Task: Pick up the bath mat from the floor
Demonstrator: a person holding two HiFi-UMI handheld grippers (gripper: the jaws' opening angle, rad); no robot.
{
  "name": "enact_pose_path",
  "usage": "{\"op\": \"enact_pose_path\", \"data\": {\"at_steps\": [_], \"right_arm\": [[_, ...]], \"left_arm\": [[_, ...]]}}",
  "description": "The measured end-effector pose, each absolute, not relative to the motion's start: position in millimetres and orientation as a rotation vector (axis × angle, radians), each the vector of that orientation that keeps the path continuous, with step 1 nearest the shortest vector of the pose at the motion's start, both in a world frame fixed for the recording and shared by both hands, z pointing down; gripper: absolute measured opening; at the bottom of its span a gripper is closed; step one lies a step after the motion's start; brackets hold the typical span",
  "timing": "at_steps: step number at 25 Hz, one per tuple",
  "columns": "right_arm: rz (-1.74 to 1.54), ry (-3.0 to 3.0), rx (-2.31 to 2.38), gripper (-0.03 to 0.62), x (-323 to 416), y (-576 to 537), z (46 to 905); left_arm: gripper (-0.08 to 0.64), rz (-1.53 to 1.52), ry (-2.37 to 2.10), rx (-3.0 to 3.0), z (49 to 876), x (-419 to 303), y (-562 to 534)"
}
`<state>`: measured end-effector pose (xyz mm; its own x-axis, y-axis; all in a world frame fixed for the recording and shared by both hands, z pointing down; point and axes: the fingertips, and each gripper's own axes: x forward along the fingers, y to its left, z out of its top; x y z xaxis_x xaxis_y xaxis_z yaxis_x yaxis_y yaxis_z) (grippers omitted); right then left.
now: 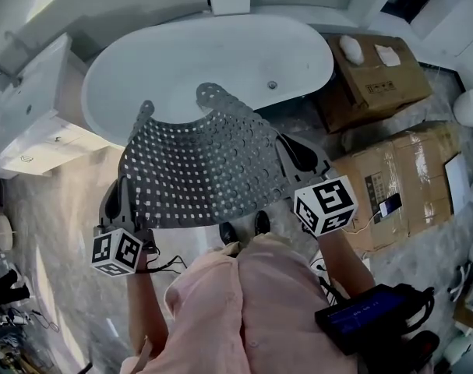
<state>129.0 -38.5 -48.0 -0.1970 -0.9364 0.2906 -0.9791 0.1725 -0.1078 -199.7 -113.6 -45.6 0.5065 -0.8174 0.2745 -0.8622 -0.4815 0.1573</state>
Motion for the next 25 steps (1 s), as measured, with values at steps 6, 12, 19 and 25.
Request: {"op": "enact_pose_path", "data": {"at_steps": [6, 12, 19, 25], "right_arm": [[0.396, -2.266, 1.93, 0.026, 140.4, -36.0, -53.6], [0.383, -2.259, 1.943, 0.026, 143.3, -33.3, -53.0], [0.366, -2.255, 1.945, 0.025, 144.7, -31.8, -55.4], [0.352, -2.254, 1.948, 0.025, 147.0, -31.4, -57.5]], "left_arm": [[0.034, 0.236, -1.449, 2.479, -51.9, -196.8, -115.2], [0.034, 0.222, -1.457, 2.475, -54.6, -195.3, -113.9], [0.034, 0.199, -1.455, 2.483, -62.4, -192.0, -112.3], [0.034, 0.184, -1.458, 2.483, -65.6, -189.8, -112.5]]}}
